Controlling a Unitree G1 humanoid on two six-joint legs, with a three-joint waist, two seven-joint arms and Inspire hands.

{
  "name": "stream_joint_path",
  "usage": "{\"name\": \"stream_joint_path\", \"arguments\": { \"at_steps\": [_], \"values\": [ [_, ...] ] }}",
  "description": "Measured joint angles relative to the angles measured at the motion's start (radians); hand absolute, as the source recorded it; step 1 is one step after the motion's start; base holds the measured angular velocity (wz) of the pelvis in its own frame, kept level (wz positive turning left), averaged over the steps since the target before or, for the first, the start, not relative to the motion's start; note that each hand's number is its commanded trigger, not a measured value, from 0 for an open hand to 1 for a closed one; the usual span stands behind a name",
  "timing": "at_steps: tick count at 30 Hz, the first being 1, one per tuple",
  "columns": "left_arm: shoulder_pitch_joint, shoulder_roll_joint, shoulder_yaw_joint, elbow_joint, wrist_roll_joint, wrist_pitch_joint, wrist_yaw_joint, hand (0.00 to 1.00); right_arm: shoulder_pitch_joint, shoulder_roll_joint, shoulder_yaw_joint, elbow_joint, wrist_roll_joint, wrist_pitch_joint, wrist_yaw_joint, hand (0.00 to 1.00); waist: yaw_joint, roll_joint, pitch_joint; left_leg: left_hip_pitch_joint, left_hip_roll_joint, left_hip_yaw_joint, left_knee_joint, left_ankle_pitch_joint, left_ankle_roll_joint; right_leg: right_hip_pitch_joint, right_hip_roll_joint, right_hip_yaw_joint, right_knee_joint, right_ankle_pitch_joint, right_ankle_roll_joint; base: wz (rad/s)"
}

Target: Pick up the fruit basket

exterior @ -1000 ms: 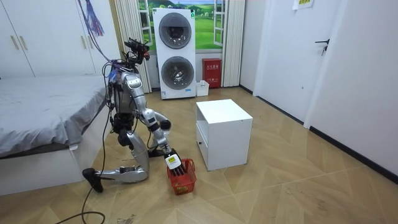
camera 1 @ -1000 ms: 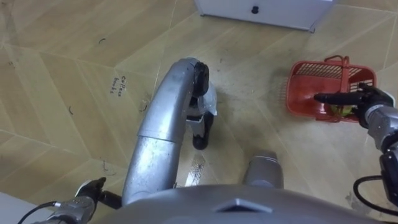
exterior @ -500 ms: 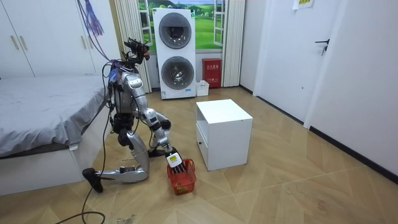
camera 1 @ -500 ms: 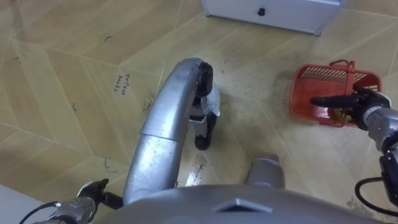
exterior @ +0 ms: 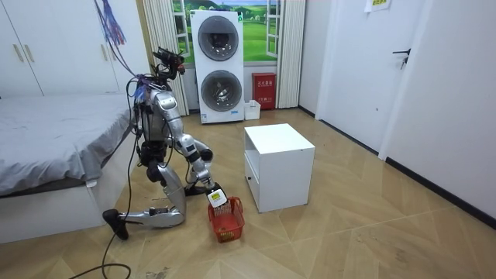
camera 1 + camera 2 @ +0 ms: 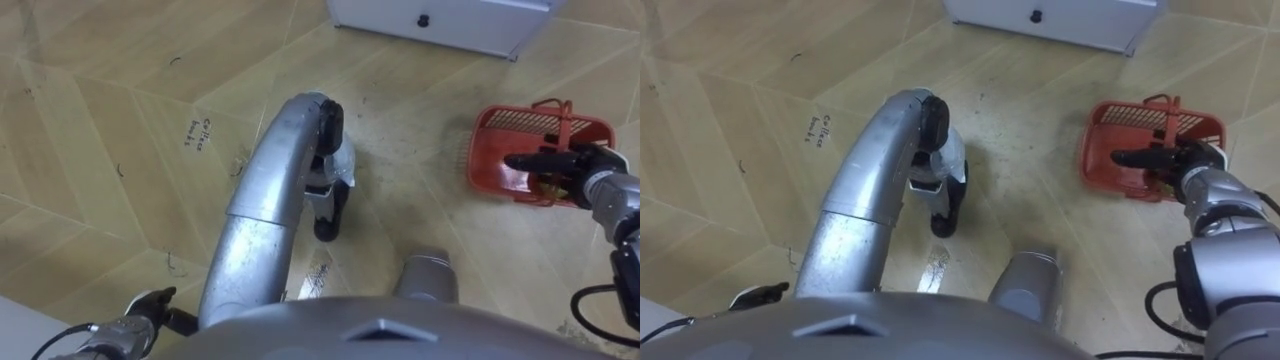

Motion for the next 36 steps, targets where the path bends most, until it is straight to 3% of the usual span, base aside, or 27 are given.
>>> {"name": "stream_joint_path", "arguments": {
  "at_steps": [14, 28, 36],
  "values": [
    [-0.076, -0.022, -0.004, 0.029, -0.022, 0.014, 0.0, 0.0, -0.003, 0.026, 0.0, 0.0, 0.032, 0.001, 0.01, 1.0, -0.002, -0.002, 0.0011, -0.001, 0.001, -0.009, 0.003, 0.01, 0.002, 0.001, 0.014, -0.003, 0.013, -0.002, 0.005, 0.0],
    [-0.078, -0.024, -0.002, 0.035, -0.02, 0.037, 0.0, 0.0, 0.009, 0.039, 0.002, 0.004, 0.104, 0.023, 0.011, 1.0, -0.001, 0.012, 0.0002, 0.002, 0.003, -0.017, 0.011, 0.01, 0.002, 0.011, 0.02, -0.007, 0.013, -0.002, 0.005, 0.0],
    [-0.084, -0.025, -0.002, 0.037, -0.034, 0.035, 0.001, 0.0, 0.041, 0.063, 0.04, 0.001, 0.114, 0.022, 0.006, 1.0, -0.03, 0.006, 0.0024, 0.004, 0.001, -0.031, 0.026, 0.01, 0.003, 0.024, 0.036, -0.005, 0.014, -0.003, 0.002, -0.02]
  ]
}}
